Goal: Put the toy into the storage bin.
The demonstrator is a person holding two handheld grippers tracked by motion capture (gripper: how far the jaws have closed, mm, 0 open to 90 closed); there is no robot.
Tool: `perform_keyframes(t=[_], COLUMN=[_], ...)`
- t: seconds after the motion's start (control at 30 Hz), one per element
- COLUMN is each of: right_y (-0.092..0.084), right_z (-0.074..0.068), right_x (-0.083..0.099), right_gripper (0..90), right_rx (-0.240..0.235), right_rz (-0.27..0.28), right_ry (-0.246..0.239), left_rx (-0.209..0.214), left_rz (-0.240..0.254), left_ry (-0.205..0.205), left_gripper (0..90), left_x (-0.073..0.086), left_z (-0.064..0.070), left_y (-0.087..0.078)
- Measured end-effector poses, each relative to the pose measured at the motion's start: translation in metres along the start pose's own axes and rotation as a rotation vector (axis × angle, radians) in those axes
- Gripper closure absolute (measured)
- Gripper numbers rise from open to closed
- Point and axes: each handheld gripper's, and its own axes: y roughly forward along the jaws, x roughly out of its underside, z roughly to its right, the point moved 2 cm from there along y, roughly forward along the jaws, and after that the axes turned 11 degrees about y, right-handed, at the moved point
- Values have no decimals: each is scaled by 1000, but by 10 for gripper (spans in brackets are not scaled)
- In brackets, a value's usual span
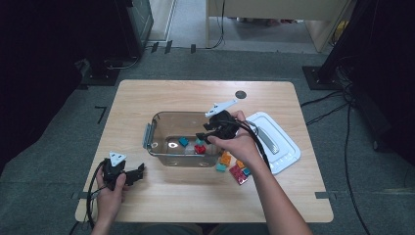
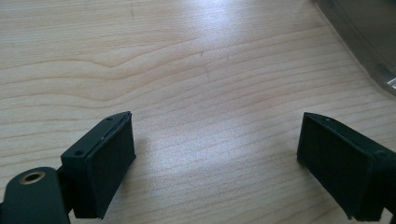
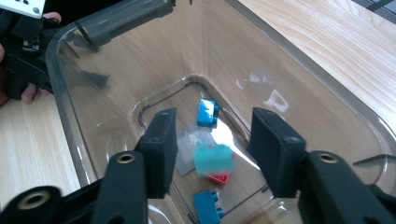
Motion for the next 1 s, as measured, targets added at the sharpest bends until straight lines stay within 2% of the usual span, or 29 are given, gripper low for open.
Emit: perform_keyframes(t=[0.3,0.5,0.67,0.9,1.0], right_y=[-8,-16,-26,-45,-50], right_z=[0,1,4,14,18], right_x=[0,5,11,24,28], right_gripper=[421,265,178,163,162], right_rx=[-1,1,20,46,57], right_rz=[27,39,65,112,116], right_ry=[12,28,40,68,76], left_rx=[0,0,0,0,0], left_rz=[0,0,0,0,0], left_ry=[-1,-1,-1,-1,-1], left_gripper=[110,110,110,110,110], left_x=[0,0,0,0,0], left_z=[0,0,0,0,0], left_y=[0,0,0,0,0])
